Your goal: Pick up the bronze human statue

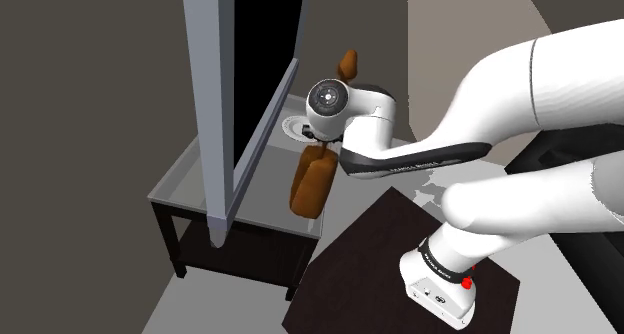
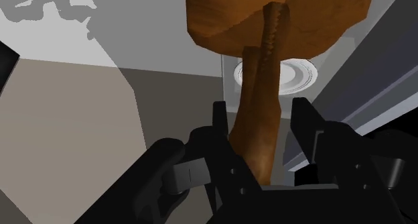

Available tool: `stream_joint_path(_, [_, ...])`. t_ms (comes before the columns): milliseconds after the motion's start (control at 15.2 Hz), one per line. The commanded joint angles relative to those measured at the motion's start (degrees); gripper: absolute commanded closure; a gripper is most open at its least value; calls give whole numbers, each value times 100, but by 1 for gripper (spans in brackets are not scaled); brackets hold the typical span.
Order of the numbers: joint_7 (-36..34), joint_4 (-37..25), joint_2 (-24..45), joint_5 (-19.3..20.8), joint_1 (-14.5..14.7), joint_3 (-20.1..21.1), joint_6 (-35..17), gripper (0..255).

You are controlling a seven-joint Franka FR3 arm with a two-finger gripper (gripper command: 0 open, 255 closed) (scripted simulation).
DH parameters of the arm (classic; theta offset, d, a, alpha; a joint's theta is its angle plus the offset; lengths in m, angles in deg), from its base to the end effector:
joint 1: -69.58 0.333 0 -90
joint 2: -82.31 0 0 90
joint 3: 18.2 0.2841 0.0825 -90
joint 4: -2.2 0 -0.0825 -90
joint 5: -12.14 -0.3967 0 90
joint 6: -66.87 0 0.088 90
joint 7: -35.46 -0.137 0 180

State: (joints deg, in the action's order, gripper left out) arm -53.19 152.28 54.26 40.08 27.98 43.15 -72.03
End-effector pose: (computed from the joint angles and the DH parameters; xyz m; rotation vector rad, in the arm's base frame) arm 0.4345 0.0930 0.2821 2.3227 -1.0788 0.7785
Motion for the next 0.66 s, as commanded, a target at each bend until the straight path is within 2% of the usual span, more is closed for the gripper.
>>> stream_joint_path(0, [182, -49, -96, -117, 179, -200, 115, 255])
stream_joint_path(462, [724, -233, -380, -443, 632, -732, 525, 255])
stream_joint_path(594, [736, -238, -386, -450, 638, -740, 534, 255])
